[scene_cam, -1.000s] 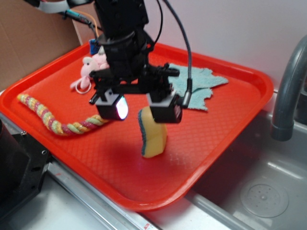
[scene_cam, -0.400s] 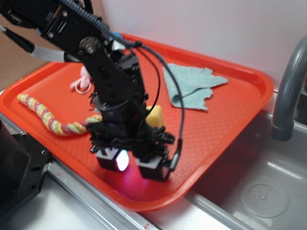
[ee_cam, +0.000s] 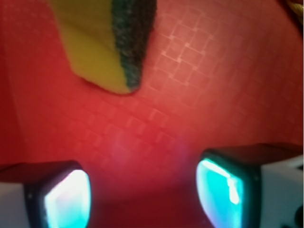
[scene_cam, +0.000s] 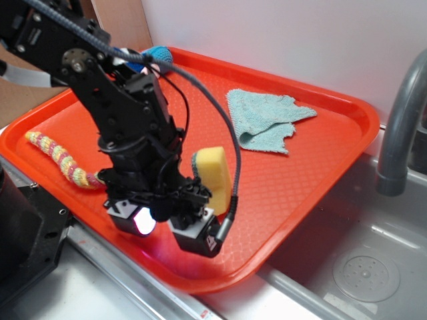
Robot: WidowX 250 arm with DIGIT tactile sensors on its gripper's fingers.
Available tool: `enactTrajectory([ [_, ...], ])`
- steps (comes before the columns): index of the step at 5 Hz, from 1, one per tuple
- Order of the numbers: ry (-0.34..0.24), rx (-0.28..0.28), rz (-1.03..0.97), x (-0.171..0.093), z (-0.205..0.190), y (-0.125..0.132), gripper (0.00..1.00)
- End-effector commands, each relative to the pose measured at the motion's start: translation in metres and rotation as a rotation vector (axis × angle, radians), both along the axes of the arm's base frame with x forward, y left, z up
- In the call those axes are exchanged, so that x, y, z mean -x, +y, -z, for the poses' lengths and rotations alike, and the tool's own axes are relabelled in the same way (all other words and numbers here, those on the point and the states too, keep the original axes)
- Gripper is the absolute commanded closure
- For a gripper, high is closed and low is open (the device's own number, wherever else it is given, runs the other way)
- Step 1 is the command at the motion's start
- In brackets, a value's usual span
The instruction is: Grab the green sponge.
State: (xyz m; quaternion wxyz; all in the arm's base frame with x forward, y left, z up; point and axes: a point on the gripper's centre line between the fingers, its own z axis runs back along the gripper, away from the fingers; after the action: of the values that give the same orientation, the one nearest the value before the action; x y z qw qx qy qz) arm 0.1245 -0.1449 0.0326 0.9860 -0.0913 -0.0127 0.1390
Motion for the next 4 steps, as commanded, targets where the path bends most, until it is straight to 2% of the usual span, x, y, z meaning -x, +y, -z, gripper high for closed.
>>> enactTrajectory([
  [1,-0.016,0.017,0.002,-0.006,-0.008,-0.002,0.0],
  [2,-0.066,-0.007,-0.019,-0.004,-0.017,-0.006,0.0],
  [3,-0.096,0.0,-0.017,-0.026,-0.021,-0.008,0.0],
  [4,-0.094,-0.007,-0.031,-0.045,-0.018,-0.009,0.0],
])
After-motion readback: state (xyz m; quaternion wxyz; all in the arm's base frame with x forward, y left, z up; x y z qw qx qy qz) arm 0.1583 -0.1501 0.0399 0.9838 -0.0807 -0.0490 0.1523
